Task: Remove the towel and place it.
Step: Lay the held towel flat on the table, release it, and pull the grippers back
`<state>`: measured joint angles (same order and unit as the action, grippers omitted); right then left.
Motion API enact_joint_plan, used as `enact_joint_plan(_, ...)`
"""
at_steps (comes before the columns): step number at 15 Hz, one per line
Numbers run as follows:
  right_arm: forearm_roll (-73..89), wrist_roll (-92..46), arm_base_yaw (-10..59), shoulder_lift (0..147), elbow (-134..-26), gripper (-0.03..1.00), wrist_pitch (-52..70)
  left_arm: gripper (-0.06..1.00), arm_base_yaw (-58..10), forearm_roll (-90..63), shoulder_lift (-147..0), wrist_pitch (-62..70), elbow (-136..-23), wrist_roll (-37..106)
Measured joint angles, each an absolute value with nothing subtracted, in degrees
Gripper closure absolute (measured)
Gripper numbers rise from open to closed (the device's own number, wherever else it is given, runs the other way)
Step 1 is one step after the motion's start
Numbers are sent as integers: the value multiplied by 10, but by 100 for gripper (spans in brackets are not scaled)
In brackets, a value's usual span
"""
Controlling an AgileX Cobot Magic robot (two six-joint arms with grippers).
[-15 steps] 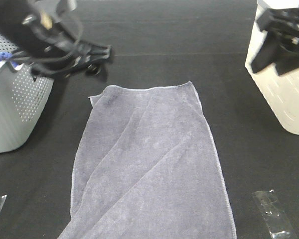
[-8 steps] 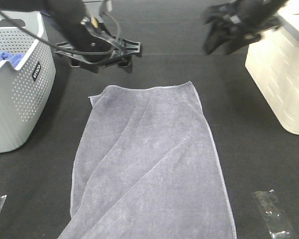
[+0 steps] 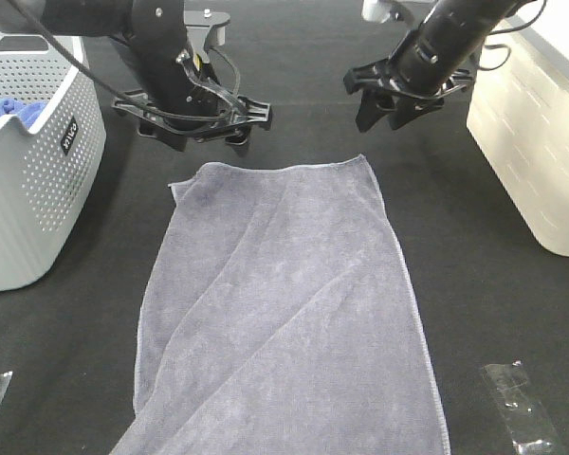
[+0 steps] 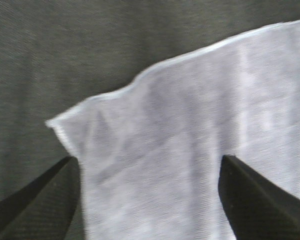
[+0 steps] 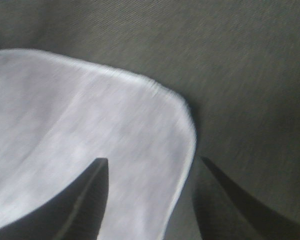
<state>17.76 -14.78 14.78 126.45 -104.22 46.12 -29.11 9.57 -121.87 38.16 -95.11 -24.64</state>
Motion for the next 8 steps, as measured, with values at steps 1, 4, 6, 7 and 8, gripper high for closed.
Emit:
enact_joint_plan(1, 163, -148, 148, 1284, -1055, 47, 454, 21, -291, 111, -1219, 395, -951, -246)
enact_joint_plan(4, 144, -143, 148, 1326, -1074, 49, 431, 22, -291, 152, -1219, 435, -951, -246)
enact_joint_plan(6, 144, -143, 148, 1345, -1074, 50, 419, 22, -291, 166, -1219, 438, -951, -246)
enact_joint_plan(7, 146, -143, 148, 1356, -1074, 50, 416, 22, -291, 166, -1219, 438, -951, -246)
enact_joint_plan(8, 148, -143, 148, 1365, -1075, 50, 412, 22, -291, 166, -1219, 438, -951, -246)
